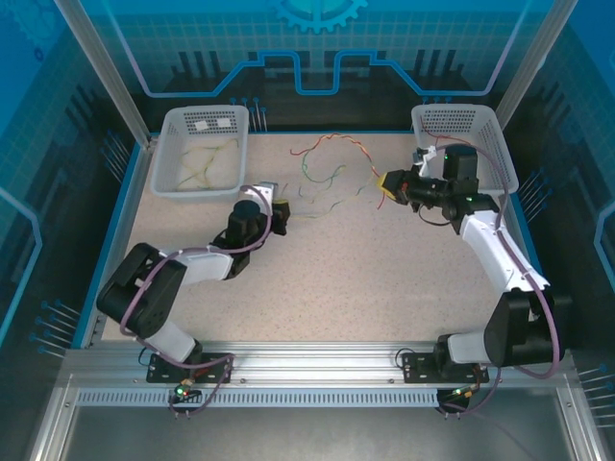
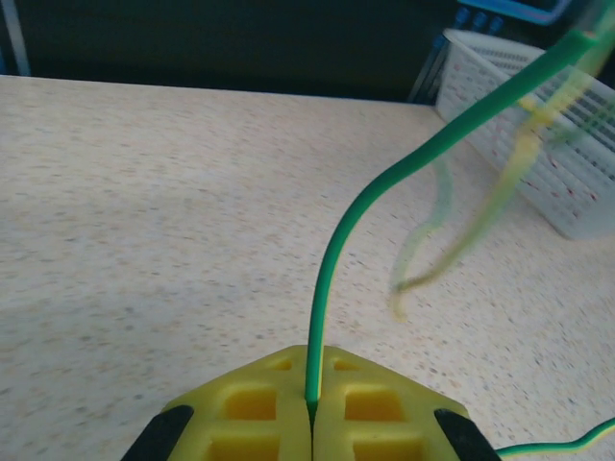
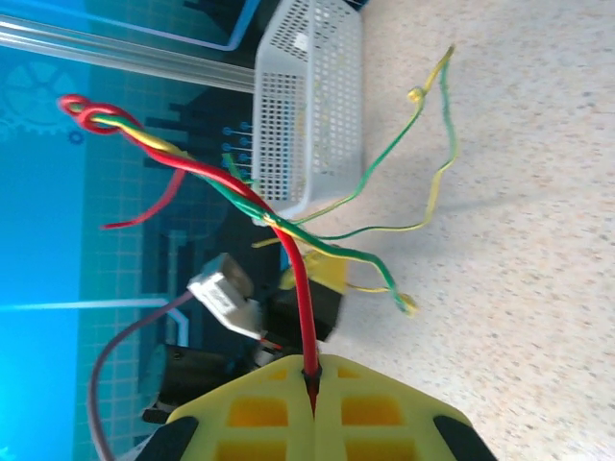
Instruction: Untangle the cables
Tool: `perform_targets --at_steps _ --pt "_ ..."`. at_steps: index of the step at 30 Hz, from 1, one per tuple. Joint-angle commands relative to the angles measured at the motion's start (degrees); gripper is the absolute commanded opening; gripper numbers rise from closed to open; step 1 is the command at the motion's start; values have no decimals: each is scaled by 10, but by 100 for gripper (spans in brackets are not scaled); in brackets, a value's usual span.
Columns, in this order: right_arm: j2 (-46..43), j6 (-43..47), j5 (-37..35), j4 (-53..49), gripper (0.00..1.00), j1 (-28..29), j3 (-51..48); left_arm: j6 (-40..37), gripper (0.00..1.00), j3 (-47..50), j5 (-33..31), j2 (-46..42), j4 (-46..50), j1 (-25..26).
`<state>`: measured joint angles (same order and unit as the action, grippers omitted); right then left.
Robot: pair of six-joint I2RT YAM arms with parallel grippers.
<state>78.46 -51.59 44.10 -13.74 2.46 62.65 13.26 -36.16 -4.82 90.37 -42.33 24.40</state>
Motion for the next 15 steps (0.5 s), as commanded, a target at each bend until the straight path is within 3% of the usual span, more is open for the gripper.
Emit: perform_targets --at_steps 1,5,11,15 --pt "25 127 13 -131 0 -13 47 18 0 17 -64 -31 46 -26" --pt "55 227 -17 -233 0 -9 82 29 0 19 -117 -63 91 -51" --pt "71 303 -167 -324 0 -8 104 32 0 28 -176 -128 143 -92" --pt "92 326 -268 -361 0 -8 113 34 0 26 -182 -161 187 -135"
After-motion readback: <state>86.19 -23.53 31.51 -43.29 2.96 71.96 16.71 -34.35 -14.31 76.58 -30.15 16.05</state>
